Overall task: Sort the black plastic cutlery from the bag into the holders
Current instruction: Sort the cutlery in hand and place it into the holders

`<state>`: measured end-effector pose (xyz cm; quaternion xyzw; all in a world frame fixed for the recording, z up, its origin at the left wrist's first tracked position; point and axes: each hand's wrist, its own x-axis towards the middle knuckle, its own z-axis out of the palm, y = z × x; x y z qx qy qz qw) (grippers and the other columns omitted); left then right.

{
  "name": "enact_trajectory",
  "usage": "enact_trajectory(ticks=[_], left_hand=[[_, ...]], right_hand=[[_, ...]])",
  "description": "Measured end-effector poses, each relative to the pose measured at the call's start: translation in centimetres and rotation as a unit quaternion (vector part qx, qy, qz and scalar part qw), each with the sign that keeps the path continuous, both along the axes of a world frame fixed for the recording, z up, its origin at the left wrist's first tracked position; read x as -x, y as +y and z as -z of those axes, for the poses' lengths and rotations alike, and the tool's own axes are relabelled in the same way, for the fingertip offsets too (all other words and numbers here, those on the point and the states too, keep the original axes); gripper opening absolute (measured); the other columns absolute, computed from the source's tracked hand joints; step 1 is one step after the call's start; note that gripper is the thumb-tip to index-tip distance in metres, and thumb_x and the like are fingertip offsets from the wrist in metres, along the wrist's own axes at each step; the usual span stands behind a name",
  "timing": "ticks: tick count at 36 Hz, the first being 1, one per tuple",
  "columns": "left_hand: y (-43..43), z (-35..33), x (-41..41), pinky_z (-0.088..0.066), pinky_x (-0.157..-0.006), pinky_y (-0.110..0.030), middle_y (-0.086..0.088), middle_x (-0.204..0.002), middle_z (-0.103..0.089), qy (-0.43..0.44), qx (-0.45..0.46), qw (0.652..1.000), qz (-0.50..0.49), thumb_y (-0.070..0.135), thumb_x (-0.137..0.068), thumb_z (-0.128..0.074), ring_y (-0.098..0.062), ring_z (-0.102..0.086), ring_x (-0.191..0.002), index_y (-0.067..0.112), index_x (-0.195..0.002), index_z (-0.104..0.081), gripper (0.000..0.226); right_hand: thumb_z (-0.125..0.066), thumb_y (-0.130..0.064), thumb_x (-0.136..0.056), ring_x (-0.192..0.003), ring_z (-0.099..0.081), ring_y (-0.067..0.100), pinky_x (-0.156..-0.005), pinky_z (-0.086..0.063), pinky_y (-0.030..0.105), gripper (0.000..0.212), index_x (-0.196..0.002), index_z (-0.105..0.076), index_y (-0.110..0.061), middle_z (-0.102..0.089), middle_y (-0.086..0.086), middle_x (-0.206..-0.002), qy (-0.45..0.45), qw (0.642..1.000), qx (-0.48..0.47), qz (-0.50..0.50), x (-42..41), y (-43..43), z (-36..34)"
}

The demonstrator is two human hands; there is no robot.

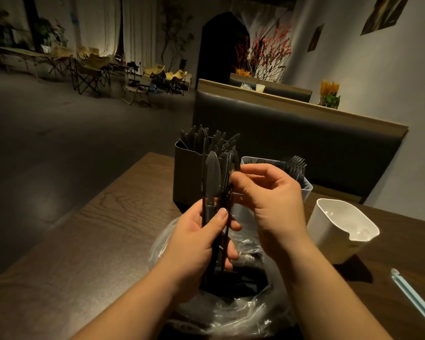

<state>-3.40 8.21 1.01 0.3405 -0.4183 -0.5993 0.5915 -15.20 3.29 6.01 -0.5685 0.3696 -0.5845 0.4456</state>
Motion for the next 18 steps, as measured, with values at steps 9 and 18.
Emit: enact_trajectory(ticks=[9,18], left_hand=[[0.2,-0.2,0.0,-0.059,-0.056,-0.034,-0.014,-0.098,-0.075,0.014,-0.022,0.999,0.018,0.032,-0.085,-0.057,-0.028,-0.071,-0.071,0.014,-0.117,-0.061,0.037],[0.1,-0.3,0.2,-0.063,-0.064,-0.039,-0.012,-0.099,-0.077,0.063,-0.056,0.996,0.042,0.022,-0.102,-0.047,-0.03,-0.075,-0.084,0.009,-0.12,-0.062,0.027]], right_hand=[[-0.07,0.001,-0.087,-0.088,-0.074,0.028,-0.073,-0.061,0.032,0.021,-0.104,-0.068,-0.01,-0.074,0.013,-0.094,-0.024,0.999,-0.028,-0.011,1.0,-0.2,-0.7],[-0.05,-0.001,-0.1,-0.086,-0.076,0.025,-0.064,-0.062,0.031,0.021,-0.114,-0.063,-0.009,-0.077,0.01,-0.095,-0.102,0.99,-0.091,-0.034,2.5,-0.3,-2.9]])
